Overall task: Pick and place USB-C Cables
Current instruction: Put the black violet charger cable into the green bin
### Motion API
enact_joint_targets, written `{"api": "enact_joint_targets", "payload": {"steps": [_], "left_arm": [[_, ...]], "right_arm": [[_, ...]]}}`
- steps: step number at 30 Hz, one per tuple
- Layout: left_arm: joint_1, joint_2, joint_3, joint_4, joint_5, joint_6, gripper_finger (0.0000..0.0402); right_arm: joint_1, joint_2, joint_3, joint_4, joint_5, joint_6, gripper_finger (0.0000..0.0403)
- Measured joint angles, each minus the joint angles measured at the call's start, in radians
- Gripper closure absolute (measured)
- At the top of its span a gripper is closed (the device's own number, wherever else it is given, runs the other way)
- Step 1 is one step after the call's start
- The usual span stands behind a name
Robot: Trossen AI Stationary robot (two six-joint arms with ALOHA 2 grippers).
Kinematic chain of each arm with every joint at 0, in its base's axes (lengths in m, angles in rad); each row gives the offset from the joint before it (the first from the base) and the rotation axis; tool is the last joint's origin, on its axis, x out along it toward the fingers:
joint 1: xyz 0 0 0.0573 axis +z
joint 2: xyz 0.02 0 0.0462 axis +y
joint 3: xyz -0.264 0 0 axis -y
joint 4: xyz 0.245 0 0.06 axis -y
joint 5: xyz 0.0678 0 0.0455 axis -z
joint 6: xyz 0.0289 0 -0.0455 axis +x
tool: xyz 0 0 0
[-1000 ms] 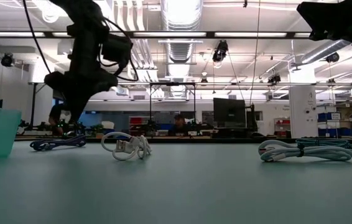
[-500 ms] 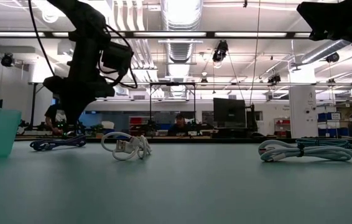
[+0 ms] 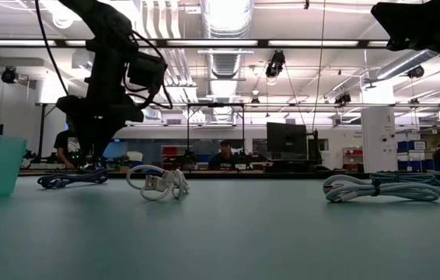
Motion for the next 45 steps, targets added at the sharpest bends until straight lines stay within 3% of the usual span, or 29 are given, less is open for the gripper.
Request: {"api": "enact_joint_targets", "payload": {"steps": [25, 45], "left_arm": [[-0.003, -0.001, -0.158, 0.164, -0.026, -0.053, 0.0230], [-0.004, -0.001, -0.165, 0.192, -0.037, -0.055, 0.0230]], "right_arm": [[0.000, 0.000, 0.000, -0.003, 0.000, 0.016, 0.0339], [0.000, 0.000, 0.000, -0.006, 0.000, 0.016, 0.0339]]}}
